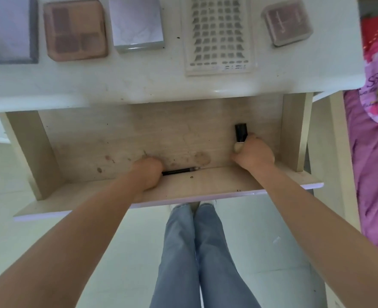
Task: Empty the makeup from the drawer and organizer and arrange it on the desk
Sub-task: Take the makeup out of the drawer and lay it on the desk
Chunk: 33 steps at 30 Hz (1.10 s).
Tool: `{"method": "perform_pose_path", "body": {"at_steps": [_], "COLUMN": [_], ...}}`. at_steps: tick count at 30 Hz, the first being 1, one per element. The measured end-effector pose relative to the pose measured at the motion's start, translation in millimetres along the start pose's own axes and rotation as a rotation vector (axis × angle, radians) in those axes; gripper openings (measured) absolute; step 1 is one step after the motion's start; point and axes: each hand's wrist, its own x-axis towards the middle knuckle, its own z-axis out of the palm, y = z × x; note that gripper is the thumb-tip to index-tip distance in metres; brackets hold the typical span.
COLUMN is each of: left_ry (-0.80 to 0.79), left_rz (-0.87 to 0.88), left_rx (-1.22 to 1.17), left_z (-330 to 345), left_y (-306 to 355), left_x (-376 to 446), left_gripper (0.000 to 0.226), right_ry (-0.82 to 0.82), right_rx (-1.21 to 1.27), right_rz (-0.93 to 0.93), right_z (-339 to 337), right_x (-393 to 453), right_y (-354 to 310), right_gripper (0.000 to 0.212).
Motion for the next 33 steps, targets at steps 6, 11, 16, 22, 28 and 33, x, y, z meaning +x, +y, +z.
{"method": "perform_pose_path", "body": {"at_steps": [6,11,16,22,28,33], "left_ry": [-0.009,0.117,0.359,0.632,0.729,0.648], "left_rz": [0.063,-0.024,-0.176,-0.292,-0.386,-0.391], "left_rx": [-0.061,-0.264,-0.638,-0.891,-0.881,-0.725], "left_z": [-19.9,-45.4,-87.7,-156.8,-229.0,-276.7], "left_y": [-0.3,-2.0,-12.7,-47.9,-120.3,-184.9], "left_x": [-30.8,-99.3,-158.1,-166.7,-137.1,-88.0], "left_gripper": [0.026,0.024,0.024,0.025,0.032,0.029], "right_ry": [-0.082,-0.133,-0.063,0.094,0.124,0.098], "right_rx": [-0.159,-0.063,0.212,0.327,0.218,0.201], "right_rz": [-0.278,-0.414,-0.549,-0.635,-0.564,-0.449], "right_z": [-27.1,-61.5,-114.2,-175.1,-193.5,-180.2], "right_x": [-38.1,-88.2,-123.4,-128.9,-91.0,-47.3], "right_y": [-14.5,-37.5,-77.2,-149.3,-244.8,-324.6], "right_gripper": [0.045,0.041,0.031,0.028,0.039,0.047]}}
